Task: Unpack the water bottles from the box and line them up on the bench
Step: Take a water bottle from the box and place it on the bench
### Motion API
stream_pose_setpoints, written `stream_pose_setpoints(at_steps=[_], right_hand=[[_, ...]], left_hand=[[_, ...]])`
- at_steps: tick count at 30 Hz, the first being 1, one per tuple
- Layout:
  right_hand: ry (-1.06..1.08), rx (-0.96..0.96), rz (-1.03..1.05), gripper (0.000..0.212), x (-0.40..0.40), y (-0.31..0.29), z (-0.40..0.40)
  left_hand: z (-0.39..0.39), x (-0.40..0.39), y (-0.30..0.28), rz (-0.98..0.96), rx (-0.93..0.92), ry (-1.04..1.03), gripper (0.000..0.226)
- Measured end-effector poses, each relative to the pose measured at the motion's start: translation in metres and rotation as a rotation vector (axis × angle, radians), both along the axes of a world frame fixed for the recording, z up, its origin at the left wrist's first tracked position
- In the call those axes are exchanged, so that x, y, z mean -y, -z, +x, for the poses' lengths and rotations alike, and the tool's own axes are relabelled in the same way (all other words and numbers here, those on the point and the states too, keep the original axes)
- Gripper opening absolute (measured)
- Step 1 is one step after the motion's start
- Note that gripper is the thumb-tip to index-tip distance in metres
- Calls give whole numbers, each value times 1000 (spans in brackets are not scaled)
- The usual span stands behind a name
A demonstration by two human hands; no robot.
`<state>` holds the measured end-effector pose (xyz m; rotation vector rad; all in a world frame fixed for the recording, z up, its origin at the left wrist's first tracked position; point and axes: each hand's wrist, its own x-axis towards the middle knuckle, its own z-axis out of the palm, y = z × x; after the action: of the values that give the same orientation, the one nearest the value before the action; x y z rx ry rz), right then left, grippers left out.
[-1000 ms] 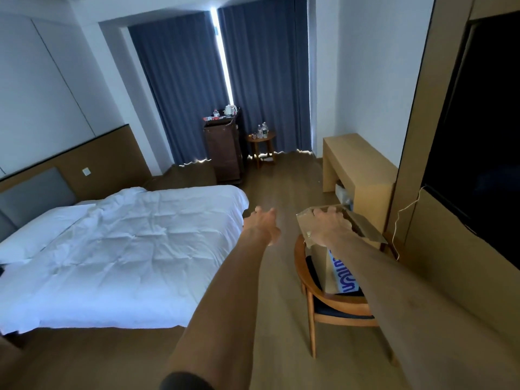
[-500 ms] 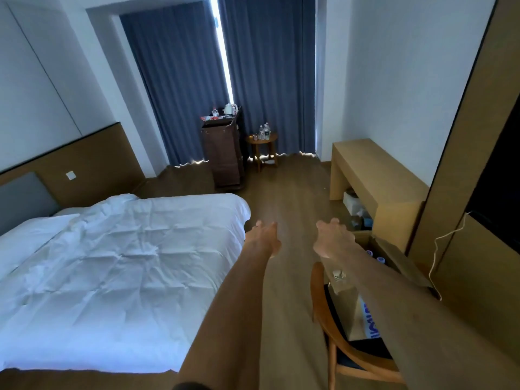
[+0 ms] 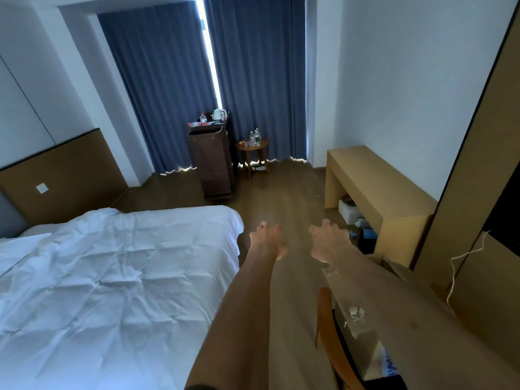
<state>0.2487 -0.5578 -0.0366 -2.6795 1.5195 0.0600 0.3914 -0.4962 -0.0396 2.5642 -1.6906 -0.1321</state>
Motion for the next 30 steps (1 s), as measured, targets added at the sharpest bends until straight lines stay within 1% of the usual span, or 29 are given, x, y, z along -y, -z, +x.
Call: stream_pose_setpoints(at_steps=[6, 8, 13, 16, 19, 25, 30], right_hand=[[28, -5, 58, 42, 64, 6, 28], [44, 7, 84, 40, 96, 14, 42], [38, 66, 159, 38, 181, 23, 89], [38, 83, 197, 37, 217, 21, 115], [67, 108, 201, 34, 253, 21, 133], [97, 99, 215, 30, 296, 21, 172], [75, 115, 224, 37, 331, 21, 215]], left_hand=[[36, 68, 17, 18, -48, 3, 49], [49, 100, 26, 29, -50, 11, 51], [92, 181, 35, 88, -23, 19, 48], [117, 225, 33, 128, -6, -10, 45], [135, 269, 30, 129, 2, -3, 46], [169, 328, 31, 110, -4, 42, 46], [218, 370, 30, 94, 9, 32, 47]])
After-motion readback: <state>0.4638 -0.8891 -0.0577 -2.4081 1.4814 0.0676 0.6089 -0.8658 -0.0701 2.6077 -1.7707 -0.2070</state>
